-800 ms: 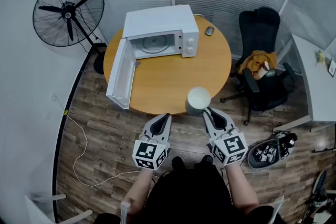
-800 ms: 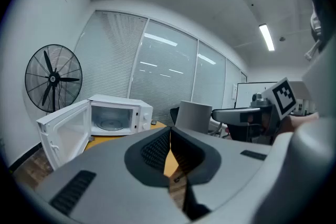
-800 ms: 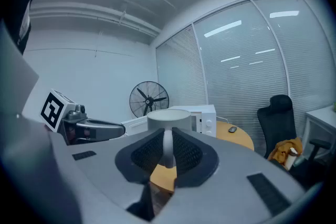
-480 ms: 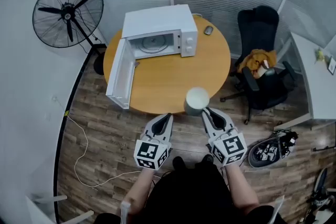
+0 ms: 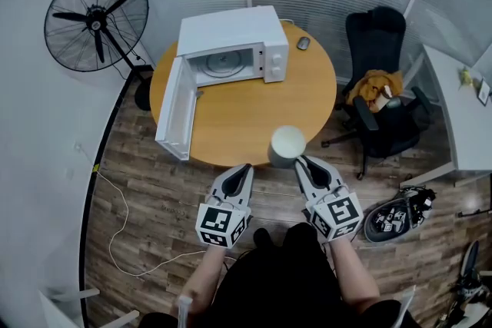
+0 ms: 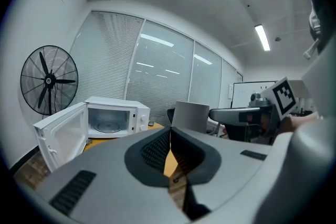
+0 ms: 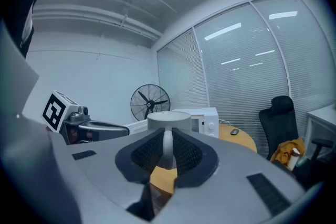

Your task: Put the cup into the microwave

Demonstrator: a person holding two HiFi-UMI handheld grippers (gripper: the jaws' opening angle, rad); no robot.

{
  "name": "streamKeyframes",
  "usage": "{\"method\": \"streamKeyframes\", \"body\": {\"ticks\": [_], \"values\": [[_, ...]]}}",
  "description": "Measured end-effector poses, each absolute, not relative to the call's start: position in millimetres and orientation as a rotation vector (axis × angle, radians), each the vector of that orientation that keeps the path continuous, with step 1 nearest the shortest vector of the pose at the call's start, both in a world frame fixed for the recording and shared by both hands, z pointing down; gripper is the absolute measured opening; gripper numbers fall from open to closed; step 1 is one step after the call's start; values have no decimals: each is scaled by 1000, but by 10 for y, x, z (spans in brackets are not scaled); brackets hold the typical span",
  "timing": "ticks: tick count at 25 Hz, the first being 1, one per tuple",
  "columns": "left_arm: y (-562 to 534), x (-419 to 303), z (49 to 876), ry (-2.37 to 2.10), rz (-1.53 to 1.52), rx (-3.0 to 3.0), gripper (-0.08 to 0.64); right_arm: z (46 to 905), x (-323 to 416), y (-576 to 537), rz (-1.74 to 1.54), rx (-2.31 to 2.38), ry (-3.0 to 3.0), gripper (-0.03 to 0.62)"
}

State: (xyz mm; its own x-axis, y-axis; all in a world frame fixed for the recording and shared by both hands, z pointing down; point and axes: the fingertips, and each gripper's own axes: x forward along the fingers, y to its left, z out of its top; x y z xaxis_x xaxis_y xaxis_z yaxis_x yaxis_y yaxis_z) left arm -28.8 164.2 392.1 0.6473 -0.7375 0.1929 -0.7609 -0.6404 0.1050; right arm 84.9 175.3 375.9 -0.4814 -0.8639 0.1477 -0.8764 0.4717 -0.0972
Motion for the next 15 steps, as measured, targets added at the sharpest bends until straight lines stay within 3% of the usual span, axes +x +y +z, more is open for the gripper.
{"method": "streamKeyframes", "body": {"ticks": [15], "values": [[1407,-377,4039,-1283,211,2629,-2,3910,764,1465,284,1459,-2661,55]]}}
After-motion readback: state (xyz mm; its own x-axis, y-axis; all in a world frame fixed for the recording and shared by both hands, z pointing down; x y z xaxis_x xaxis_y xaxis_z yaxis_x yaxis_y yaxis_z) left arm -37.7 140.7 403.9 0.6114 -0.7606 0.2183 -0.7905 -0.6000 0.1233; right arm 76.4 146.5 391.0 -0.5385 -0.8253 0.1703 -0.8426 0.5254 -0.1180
